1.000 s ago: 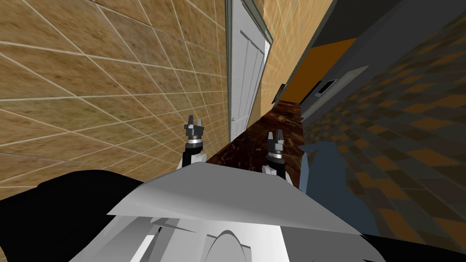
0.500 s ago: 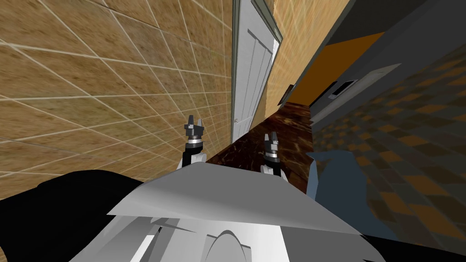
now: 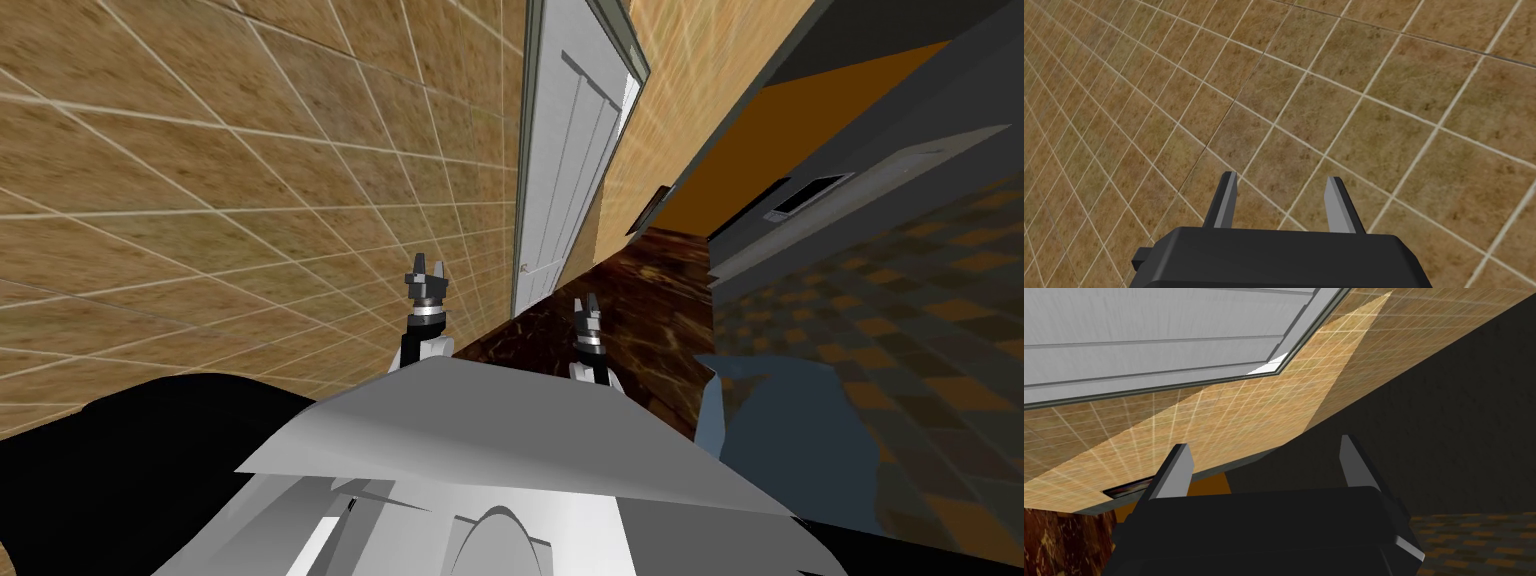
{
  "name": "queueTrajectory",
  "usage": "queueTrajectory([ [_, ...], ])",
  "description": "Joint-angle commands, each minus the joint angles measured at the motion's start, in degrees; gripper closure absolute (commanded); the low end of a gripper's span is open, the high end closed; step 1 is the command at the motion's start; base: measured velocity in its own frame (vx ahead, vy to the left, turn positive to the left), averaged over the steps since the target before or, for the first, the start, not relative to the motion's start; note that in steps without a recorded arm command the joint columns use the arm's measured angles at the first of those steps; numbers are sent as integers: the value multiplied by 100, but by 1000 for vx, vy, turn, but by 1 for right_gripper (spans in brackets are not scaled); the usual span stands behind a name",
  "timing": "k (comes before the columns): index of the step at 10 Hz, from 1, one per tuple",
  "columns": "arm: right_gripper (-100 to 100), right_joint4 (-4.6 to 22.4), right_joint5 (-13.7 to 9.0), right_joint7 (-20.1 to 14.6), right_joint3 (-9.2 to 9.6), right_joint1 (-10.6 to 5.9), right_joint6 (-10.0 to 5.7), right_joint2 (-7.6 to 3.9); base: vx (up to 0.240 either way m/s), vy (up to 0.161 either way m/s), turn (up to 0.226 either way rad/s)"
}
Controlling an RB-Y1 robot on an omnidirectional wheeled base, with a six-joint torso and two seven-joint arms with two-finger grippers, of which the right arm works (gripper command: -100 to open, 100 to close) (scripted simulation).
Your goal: Pull the door open
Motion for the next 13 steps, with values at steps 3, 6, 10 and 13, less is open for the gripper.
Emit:
queueTrajectory([
  [3, -100, 514, -46, -121, 37, -169, -128, -97, 65, -39, 128],
  [6, -100, 919, -79, -210, 70, -315, -224, -168, 65, -40, 141],
  [10, -100, 1535, -130, -346, 118, -537, -369, -275, 63, -49, 150],
  [13, -100, 1952, -164, -437, 151, -688, -468, -348, 57, -46, 120],
])
